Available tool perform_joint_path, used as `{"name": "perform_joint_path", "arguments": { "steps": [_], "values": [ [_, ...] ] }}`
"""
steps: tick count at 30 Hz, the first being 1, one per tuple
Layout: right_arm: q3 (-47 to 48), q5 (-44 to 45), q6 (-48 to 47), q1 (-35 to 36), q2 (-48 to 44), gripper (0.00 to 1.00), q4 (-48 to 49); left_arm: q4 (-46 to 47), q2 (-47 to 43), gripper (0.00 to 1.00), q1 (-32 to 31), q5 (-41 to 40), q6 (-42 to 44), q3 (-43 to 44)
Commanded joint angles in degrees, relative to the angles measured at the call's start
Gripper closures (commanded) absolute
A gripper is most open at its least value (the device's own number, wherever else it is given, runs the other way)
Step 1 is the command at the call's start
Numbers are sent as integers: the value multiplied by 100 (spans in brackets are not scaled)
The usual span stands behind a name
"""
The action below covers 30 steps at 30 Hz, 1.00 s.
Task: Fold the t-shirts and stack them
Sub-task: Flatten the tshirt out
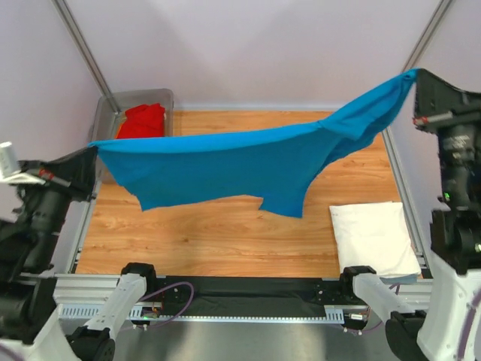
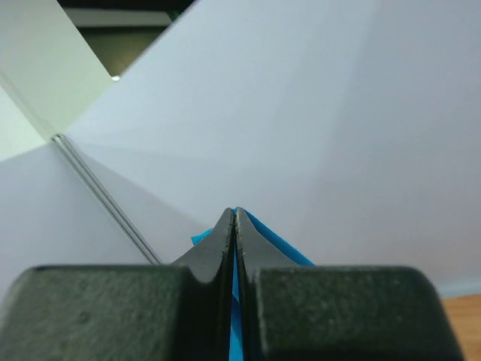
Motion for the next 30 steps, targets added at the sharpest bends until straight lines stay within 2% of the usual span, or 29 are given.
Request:
{"name": "perform_joint_path", "arguments": {
  "steps": [1,5,7,10,13,15,19,22,26,30],
  "values": [
    [370,565,-127,-30,-371,100,-27,-112,-15,100,-282,-224,502,745],
    [1098,575,-153,-30,-381,100,-264,-103,37,100,-484,-443,564,1500],
    [1477,531,-206,-30,-267,100,-273,-68,90,100,-493,-444,547,1616],
    [1575,470,-197,-30,14,100,-291,-33,195,100,-493,-496,521,1564],
    [1330,269,-145,-30,480,100,-361,-68,327,100,-493,-698,547,1152],
    [1127,40,-92,-30,821,100,-300,-25,327,100,-493,-970,486,459],
    [-284,-400,66,-13,1156,100,244,19,222,100,-493,-1200,275,-1131],
    [-1007,-558,93,-13,1516,100,700,309,177,100,-493,-1270,64,-3069],
    [-2115,-778,102,22,2253,100,1439,652,597,100,-458,-1454,-200,-4391],
    [-2109,-1051,-4,110,3563,100,1967,1433,1494,100,-178,-1455,-200,-5098]
  ]
}}
